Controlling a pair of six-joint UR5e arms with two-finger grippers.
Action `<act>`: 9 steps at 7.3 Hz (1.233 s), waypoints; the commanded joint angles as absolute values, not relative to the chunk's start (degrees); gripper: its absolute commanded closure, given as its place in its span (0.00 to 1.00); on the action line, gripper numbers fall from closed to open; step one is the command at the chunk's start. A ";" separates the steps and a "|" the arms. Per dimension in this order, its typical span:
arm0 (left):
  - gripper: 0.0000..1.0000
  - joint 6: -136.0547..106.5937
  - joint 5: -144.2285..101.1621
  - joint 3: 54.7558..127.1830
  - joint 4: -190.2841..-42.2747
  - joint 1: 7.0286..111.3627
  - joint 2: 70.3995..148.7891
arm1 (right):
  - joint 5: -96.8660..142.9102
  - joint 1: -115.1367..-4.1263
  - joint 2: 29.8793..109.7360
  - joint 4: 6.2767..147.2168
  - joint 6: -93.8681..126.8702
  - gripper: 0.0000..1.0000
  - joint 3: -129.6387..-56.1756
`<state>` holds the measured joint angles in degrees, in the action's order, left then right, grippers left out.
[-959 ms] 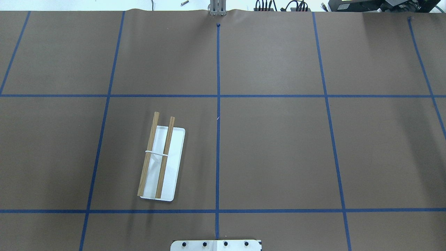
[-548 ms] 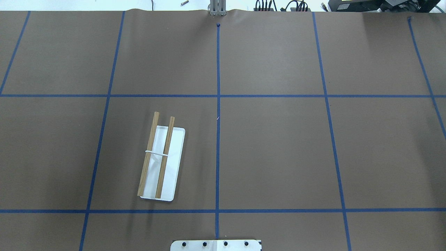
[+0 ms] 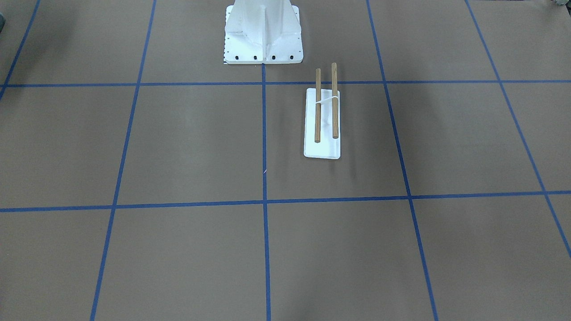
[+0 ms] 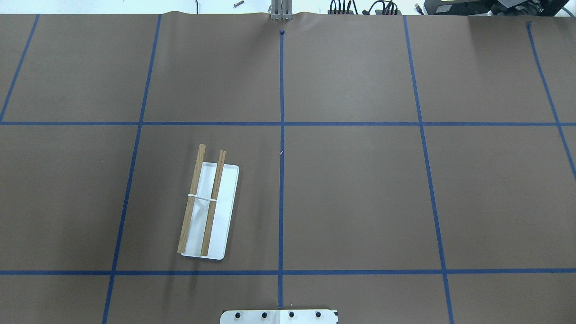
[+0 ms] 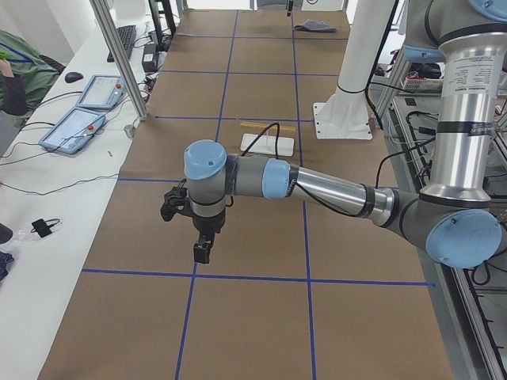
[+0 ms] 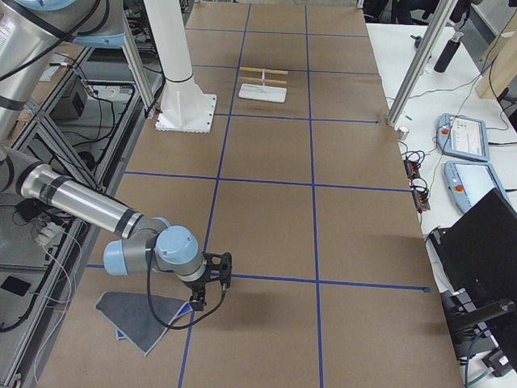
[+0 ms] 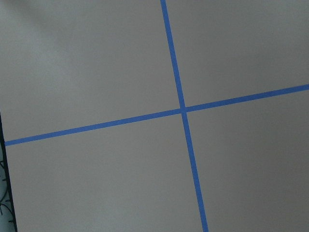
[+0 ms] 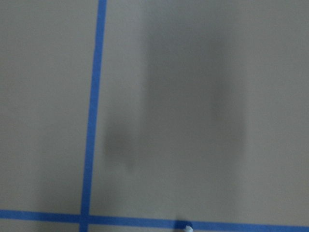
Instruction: Hang towel on rack
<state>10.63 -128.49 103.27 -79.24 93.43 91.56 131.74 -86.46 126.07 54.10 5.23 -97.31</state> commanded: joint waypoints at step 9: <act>0.01 10.55 -128.58 103.36 -85.08 93.43 87.98 | 127.97 -71.03 125.07 43.33 18.37 0.06 -87.45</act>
<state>10.55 -128.52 103.34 -84.97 93.43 87.93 128.29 -73.86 125.41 43.46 16.75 -87.52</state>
